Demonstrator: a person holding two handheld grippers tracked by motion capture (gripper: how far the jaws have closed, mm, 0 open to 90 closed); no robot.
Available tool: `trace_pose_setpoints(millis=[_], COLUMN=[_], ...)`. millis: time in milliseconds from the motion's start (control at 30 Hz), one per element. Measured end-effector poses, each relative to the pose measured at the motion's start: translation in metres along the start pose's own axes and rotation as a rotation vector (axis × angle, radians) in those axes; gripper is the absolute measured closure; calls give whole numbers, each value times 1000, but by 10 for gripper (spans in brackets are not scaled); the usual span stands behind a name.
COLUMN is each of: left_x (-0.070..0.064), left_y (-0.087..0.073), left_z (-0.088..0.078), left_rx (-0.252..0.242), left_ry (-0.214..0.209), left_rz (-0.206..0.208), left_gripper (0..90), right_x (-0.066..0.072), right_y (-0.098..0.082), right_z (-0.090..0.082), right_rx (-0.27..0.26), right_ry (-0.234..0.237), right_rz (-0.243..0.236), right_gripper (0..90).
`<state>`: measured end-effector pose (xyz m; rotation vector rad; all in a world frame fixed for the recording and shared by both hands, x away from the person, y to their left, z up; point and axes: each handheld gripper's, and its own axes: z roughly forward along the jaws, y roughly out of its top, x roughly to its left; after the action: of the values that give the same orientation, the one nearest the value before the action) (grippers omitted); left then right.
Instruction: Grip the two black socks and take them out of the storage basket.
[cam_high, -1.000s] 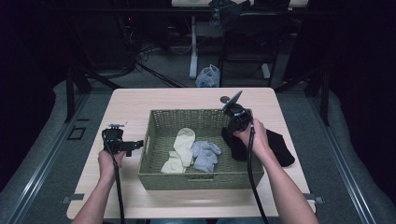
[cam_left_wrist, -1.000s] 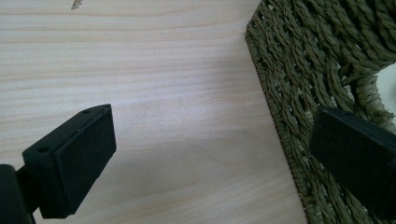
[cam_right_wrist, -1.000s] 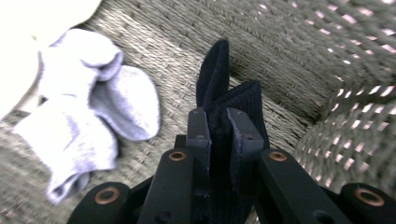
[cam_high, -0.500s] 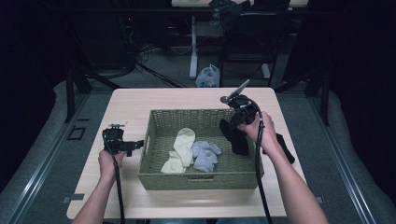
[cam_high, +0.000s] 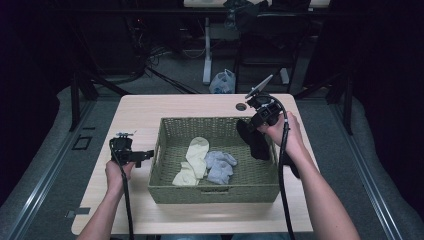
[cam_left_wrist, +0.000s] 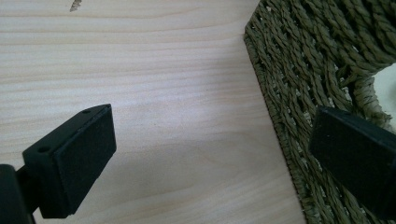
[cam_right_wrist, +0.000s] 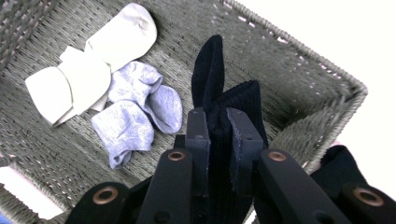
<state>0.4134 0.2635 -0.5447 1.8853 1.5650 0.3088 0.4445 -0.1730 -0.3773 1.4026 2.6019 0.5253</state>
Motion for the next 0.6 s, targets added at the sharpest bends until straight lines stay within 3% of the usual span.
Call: trace_pose_setpoints(millis=[600], left_x=[0], left_y=[0], left_z=[1], left_rx=[3], left_ry=[0], left_rz=[-1], left_gripper=[11], right_x=[-6], right_y=[1], right_z=[-46], right_rx=[-63], right_ry=[-33], right_rz=[-13], right_gripper=[807])
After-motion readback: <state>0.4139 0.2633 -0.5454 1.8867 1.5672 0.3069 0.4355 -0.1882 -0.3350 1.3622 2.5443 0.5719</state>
